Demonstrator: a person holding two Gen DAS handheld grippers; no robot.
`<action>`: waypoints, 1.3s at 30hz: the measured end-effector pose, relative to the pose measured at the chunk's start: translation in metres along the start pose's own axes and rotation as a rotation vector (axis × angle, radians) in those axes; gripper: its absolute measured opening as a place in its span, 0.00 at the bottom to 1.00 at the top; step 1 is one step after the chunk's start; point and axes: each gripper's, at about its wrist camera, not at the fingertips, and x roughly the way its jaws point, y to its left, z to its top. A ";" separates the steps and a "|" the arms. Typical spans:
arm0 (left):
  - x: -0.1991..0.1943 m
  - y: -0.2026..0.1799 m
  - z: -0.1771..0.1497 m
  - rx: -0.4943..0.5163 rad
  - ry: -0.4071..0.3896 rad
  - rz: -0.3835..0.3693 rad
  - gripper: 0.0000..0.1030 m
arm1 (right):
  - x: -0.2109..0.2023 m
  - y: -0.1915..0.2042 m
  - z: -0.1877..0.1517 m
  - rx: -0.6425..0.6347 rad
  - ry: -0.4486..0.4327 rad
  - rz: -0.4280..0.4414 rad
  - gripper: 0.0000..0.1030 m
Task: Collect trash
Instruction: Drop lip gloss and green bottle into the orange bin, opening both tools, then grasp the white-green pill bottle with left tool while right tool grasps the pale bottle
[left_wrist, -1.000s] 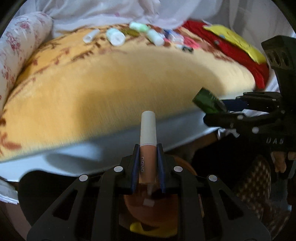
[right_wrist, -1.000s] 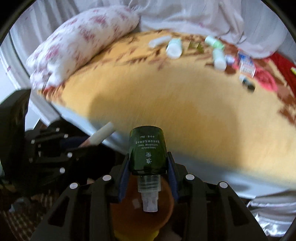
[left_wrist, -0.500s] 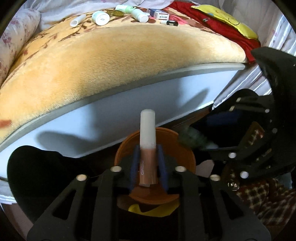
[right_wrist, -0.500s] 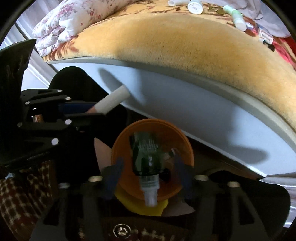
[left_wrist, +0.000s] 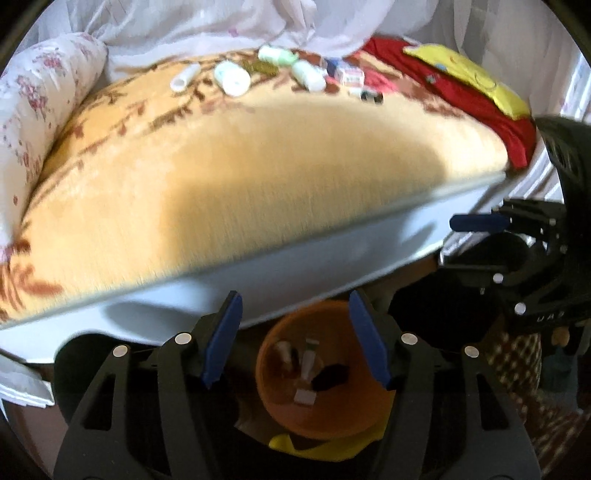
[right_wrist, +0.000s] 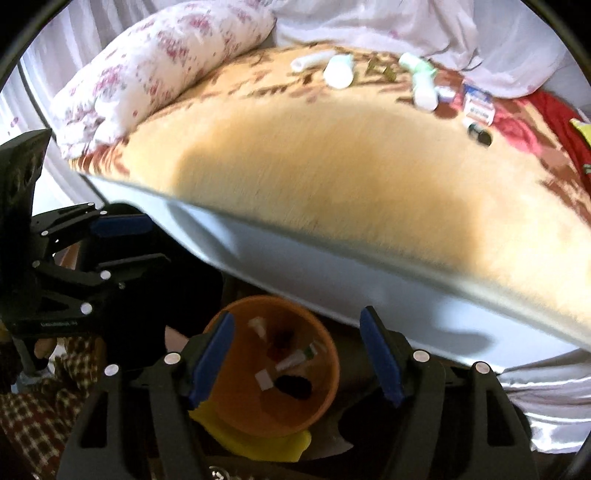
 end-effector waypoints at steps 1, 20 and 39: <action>-0.002 0.003 0.009 -0.011 -0.020 -0.004 0.58 | -0.003 -0.004 0.006 0.005 -0.020 -0.004 0.67; 0.084 0.066 0.209 -0.226 -0.185 0.162 0.62 | 0.005 -0.053 0.066 0.089 -0.195 -0.051 0.67; 0.183 0.096 0.280 -0.348 -0.090 0.190 0.47 | 0.021 -0.078 0.081 0.125 -0.186 -0.060 0.67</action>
